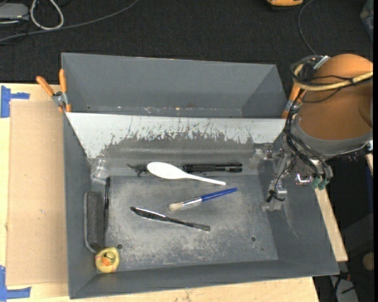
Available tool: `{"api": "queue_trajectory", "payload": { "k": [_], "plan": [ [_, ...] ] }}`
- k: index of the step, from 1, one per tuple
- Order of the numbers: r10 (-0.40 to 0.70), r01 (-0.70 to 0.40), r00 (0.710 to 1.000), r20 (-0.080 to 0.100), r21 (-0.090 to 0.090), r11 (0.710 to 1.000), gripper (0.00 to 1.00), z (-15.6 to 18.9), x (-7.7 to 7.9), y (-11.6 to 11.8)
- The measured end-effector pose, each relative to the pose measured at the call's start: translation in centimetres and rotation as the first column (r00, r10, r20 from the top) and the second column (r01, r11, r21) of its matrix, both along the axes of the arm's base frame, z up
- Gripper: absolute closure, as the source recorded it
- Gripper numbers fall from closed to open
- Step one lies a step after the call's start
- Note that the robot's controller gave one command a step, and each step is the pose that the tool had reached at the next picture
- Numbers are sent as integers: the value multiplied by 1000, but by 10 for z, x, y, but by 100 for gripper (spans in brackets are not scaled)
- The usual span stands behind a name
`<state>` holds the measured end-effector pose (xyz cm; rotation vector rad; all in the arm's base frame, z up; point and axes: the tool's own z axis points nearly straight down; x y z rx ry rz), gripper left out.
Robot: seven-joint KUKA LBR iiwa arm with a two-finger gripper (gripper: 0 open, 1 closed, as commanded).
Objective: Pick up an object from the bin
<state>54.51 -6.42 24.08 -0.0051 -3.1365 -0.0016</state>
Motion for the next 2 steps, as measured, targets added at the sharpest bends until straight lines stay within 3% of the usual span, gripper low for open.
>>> {"api": "queue_trajectory", "payload": {
  "k": [1, 2],
  "plan": [
    [2, -2, 1000, 4, -1, 1000, 0, 2, 1, 0],
    [126, -126, 992, 7, -1, 992, 0, -52, 22, 21]
  ]
}}
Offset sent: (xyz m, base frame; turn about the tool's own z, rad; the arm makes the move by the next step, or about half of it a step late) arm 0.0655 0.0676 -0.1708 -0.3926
